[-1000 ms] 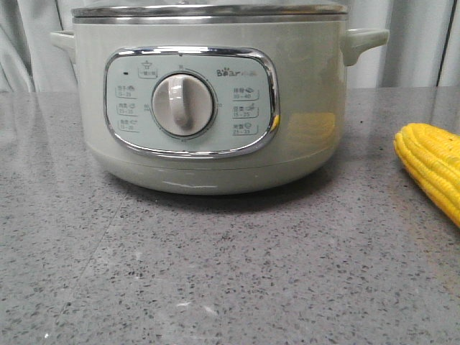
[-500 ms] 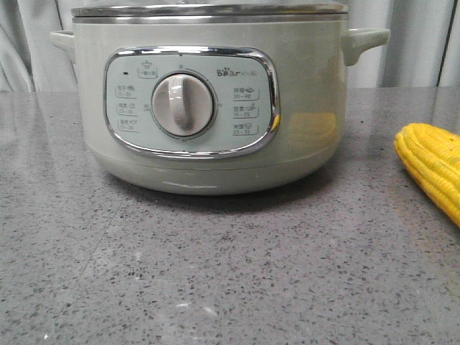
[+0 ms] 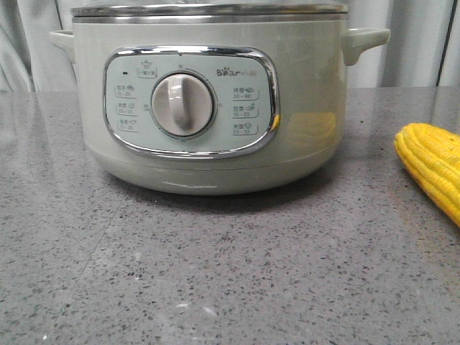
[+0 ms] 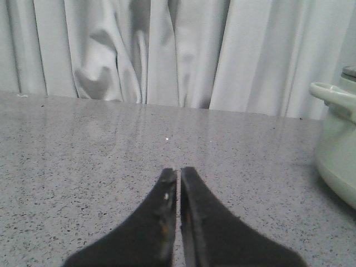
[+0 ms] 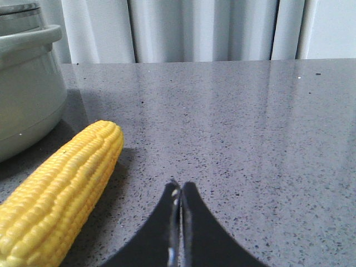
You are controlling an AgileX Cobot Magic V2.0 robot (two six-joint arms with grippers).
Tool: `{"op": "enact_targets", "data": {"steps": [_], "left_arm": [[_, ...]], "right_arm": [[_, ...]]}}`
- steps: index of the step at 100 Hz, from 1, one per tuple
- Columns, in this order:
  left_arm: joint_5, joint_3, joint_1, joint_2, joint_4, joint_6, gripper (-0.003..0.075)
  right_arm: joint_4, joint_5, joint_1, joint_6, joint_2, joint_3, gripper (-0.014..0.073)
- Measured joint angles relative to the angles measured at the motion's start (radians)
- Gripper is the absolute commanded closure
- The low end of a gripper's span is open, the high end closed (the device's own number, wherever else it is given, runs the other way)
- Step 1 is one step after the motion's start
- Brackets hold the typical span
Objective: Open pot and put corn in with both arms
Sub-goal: 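Lower the left gripper and grasp the lid's silver knob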
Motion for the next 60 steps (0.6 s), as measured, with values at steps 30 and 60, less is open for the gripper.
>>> {"op": "enact_targets", "data": {"steps": [30, 60], "left_arm": [[0.08, -0.222, 0.0, 0.127, -0.008, 0.0, 0.0741], [0.081, -0.397, 0.0, 0.391, -0.007, 0.0, 0.0741]], "right_arm": [[0.011, 0.104, -0.001, 0.003, 0.041, -0.132, 0.0657], [0.03, 0.284, -0.001, 0.003, 0.278, -0.353, 0.0657]]}}
